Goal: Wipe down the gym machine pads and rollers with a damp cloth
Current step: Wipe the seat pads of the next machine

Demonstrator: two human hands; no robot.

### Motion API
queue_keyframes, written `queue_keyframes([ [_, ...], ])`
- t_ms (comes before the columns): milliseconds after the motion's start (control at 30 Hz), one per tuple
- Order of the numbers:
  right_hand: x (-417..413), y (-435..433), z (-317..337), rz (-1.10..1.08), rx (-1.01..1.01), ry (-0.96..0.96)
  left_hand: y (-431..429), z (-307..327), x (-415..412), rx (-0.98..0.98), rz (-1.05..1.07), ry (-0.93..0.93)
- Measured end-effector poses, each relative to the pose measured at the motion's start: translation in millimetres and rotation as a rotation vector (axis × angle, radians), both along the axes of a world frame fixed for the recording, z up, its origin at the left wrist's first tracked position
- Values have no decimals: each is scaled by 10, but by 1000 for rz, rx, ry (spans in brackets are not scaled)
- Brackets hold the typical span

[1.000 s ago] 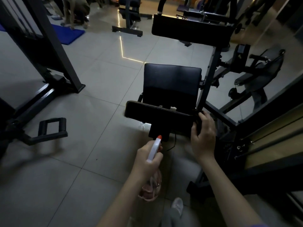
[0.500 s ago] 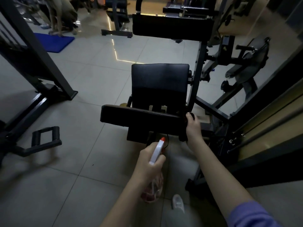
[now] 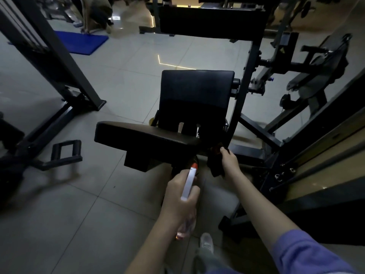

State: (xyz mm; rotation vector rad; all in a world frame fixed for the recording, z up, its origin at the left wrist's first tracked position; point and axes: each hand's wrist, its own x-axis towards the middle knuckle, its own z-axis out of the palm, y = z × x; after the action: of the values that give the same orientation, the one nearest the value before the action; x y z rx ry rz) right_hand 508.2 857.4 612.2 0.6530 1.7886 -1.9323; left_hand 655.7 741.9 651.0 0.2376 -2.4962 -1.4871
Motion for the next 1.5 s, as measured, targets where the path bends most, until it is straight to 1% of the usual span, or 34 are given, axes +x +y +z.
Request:
queue_keyframes([
  [100,8,97,-49,-7,-22,-26,121,-2,-40,-52,81,23],
  [233,-4,203,-87,1,-30,-53,251,-52,-94,-82,176,-21],
  [333,-28,250,-118,-4,-44,-48,288,-122,-114,-83,179,-73],
  [467,-71,261,-155,-31,-66,-57,278,-169,-161,-3,202,-158],
  [567,-96,281,-202,-60,-76,-65,263,-216,-216,-39,211,-195],
  [633,-96,298,-245,-70,-79,-71,272,-263,-225,-29,209,-244],
  [767,-112,300,-325,-114,-54,-91,287,-335,-317,7,134,-313],
  [900,-129,309,-366,-140,-55,-104,278,-366,-526,16,143,-421],
  [967,-148,311,-399,-147,-38,-103,268,-426,-608,-15,149,-446],
  [1100,-191,307,-442,-126,-17,-91,257,-487,-692,-24,117,-472],
  [1267,-278,226,-479,-84,-27,-98,227,-515,-616,11,8,-398],
  [1367,-326,80,-464,-2,-25,-108,170,-510,-498,-23,-18,-389],
  [1500,-415,-226,-398,133,-3,-70,68,-428,-302,-64,-12,-464],
])
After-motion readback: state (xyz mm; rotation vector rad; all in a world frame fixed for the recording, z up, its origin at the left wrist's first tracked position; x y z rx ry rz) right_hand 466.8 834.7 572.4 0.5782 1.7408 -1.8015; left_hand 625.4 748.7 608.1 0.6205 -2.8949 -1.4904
